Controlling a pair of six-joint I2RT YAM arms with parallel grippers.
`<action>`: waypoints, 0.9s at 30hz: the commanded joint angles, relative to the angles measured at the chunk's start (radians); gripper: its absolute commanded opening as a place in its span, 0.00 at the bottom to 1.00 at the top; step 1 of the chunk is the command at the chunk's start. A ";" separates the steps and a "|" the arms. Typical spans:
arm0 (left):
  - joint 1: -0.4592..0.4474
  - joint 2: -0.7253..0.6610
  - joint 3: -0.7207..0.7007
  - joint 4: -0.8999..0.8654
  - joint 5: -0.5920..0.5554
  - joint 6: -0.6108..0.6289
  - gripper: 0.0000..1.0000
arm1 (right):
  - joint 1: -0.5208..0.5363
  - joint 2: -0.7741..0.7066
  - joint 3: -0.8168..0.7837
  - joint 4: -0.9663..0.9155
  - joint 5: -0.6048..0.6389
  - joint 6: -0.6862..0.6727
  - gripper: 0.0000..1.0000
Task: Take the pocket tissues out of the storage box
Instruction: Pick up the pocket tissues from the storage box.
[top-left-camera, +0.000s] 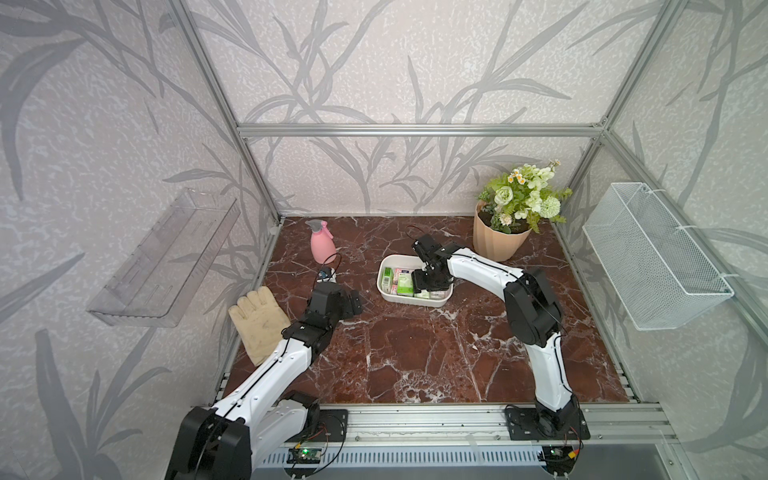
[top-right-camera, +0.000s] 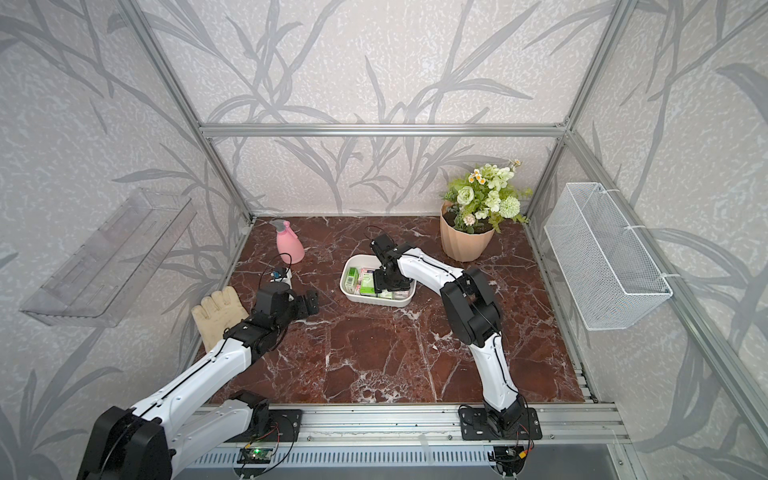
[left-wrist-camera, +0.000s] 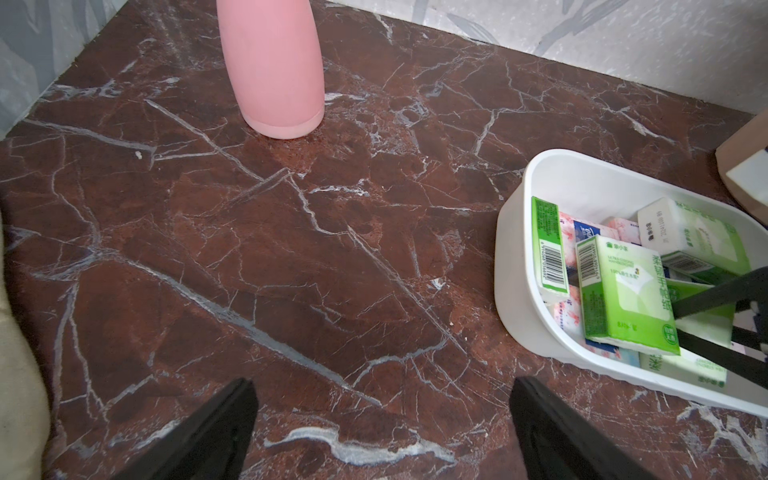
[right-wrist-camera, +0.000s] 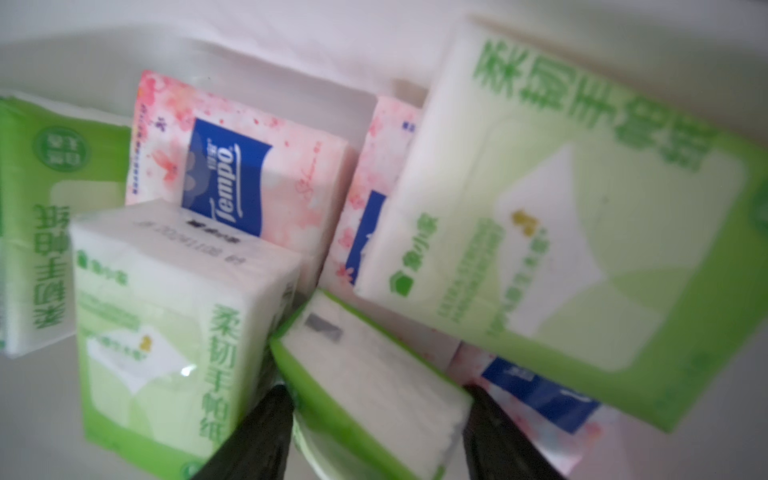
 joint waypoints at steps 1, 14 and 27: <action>0.002 -0.009 -0.007 -0.009 -0.017 0.014 1.00 | 0.009 0.026 0.008 0.021 -0.010 0.015 0.58; 0.001 -0.004 0.008 -0.012 -0.017 0.036 1.00 | 0.008 -0.158 -0.084 0.031 0.033 0.021 0.30; 0.002 0.002 0.036 -0.011 -0.021 0.042 1.00 | -0.109 -0.450 -0.254 -0.116 -0.015 -0.027 0.30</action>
